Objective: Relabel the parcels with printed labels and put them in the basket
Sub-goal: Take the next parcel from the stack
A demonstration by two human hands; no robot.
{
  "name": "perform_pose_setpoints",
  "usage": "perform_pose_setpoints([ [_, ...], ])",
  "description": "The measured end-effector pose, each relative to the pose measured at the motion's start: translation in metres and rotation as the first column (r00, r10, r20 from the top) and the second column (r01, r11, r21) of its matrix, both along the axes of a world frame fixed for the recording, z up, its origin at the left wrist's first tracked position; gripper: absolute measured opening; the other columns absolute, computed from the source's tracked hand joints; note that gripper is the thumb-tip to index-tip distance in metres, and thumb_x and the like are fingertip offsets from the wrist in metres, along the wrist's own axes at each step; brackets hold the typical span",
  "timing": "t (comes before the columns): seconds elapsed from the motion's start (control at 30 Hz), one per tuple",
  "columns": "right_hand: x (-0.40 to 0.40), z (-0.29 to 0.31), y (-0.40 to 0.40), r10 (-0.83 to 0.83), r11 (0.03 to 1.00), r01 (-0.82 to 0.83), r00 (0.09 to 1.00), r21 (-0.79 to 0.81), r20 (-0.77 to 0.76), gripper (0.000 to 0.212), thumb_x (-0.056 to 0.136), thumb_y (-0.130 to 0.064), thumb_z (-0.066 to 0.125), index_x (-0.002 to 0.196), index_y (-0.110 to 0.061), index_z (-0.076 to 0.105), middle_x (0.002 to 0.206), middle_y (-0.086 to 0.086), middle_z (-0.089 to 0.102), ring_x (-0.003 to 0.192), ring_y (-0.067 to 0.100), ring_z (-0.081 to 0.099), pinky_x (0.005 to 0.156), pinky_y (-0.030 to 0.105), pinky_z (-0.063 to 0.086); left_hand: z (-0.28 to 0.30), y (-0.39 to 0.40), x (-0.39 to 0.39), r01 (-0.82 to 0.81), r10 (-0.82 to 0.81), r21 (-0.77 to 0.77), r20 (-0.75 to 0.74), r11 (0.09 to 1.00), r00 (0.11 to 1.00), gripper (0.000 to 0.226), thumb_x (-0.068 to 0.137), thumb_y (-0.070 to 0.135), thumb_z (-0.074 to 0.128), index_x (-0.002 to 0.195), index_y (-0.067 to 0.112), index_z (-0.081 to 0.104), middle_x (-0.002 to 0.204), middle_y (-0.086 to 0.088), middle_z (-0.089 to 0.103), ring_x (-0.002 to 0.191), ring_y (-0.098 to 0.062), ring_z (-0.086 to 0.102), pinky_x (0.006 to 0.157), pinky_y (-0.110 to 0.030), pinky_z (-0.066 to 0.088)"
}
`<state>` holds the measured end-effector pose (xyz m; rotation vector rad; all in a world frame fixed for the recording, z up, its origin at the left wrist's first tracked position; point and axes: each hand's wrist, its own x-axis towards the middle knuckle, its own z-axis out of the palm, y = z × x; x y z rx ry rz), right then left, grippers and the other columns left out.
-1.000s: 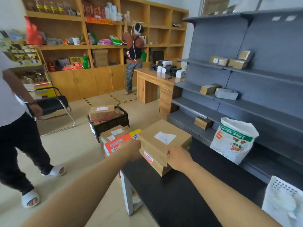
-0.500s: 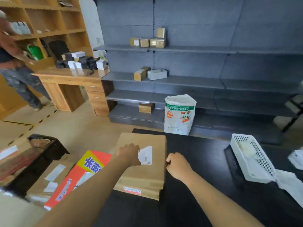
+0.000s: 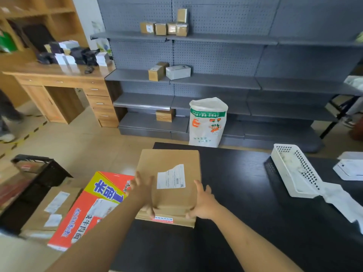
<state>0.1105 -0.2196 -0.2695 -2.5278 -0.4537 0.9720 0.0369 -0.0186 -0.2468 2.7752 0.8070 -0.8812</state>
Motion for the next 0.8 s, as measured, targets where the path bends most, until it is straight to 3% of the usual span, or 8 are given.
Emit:
perform_pose_setpoints([
  [0.07,-0.005,-0.008,0.003,-0.026,0.999,0.025,0.999,0.041,0.036,0.122,0.07,-0.026,0.08,0.148,-0.036,-0.012,0.157,0.014,-0.002,0.143,0.036,0.013,0.113,0.048,0.029,-0.008,0.0,-0.005,-0.104,0.104,-0.015,0.011,0.994,0.995,0.139,0.06,0.039,0.089,0.147,0.035,-0.02,0.149,-0.028,-0.029,0.14,-0.053,-0.006,0.11,-0.064,0.021],
  [0.2,-0.01,-0.018,0.002,-0.052,0.991,0.035,0.99,0.126,0.131,0.111,0.076,-0.027,0.077,0.149,-0.032,-0.007,0.141,0.01,0.034,0.125,0.025,0.042,0.103,0.04,0.042,-0.018,0.004,-0.013,-0.143,0.156,-0.088,0.162,0.986,0.974,0.118,0.065,0.032,0.087,0.146,0.031,0.002,0.139,-0.025,0.011,0.127,-0.044,0.036,0.1,-0.044,0.045],
  [0.33,-0.007,-0.015,-0.011,-0.098,0.978,0.073,0.987,0.194,0.124,0.109,0.078,-0.024,0.076,0.151,-0.03,-0.005,0.138,0.006,0.039,0.124,0.023,0.045,0.103,0.038,0.042,-0.011,-0.002,-0.012,-0.117,0.133,-0.079,0.24,0.99,0.962,0.107,0.068,0.034,0.083,0.143,0.034,0.007,0.134,-0.021,0.018,0.124,-0.04,0.034,0.098,-0.043,0.045],
  [0.53,0.009,0.013,-0.046,-0.295,0.923,0.237,0.941,0.302,0.163,0.109,0.072,-0.02,0.077,0.15,-0.035,0.002,0.132,0.003,0.044,0.116,0.023,0.049,0.094,0.041,0.05,0.013,-0.047,0.01,-0.095,0.155,-0.173,0.378,0.98,0.913,0.1,0.07,0.028,0.082,0.139,0.036,0.01,0.136,-0.017,0.012,0.128,-0.039,0.027,0.105,-0.05,0.038],
  [0.7,0.027,0.042,-0.095,-0.394,0.903,0.328,0.89,0.278,0.23,0.102,0.071,-0.01,0.065,0.15,-0.034,0.004,0.134,0.008,0.042,0.118,0.03,0.047,0.091,0.042,0.051,0.029,-0.093,0.035,-0.003,0.138,-0.29,0.448,0.957,0.884,0.101,0.066,0.026,0.084,0.139,0.033,0.015,0.132,-0.015,0.009,0.106,-0.031,0.046,0.091,-0.034,0.05],
  [0.8,0.032,0.05,-0.129,-0.446,0.885,0.379,0.857,0.272,0.256,0.097,0.074,-0.011,0.06,0.15,-0.033,0.005,0.133,0.011,0.043,0.114,0.03,0.05,0.083,0.035,0.05,0.032,-0.125,0.048,0.061,0.093,-0.312,0.456,0.948,0.885,0.099,0.066,0.03,0.084,0.138,0.033,0.015,0.133,-0.014,0.009,0.115,-0.033,0.041,0.096,-0.039,0.048],
])
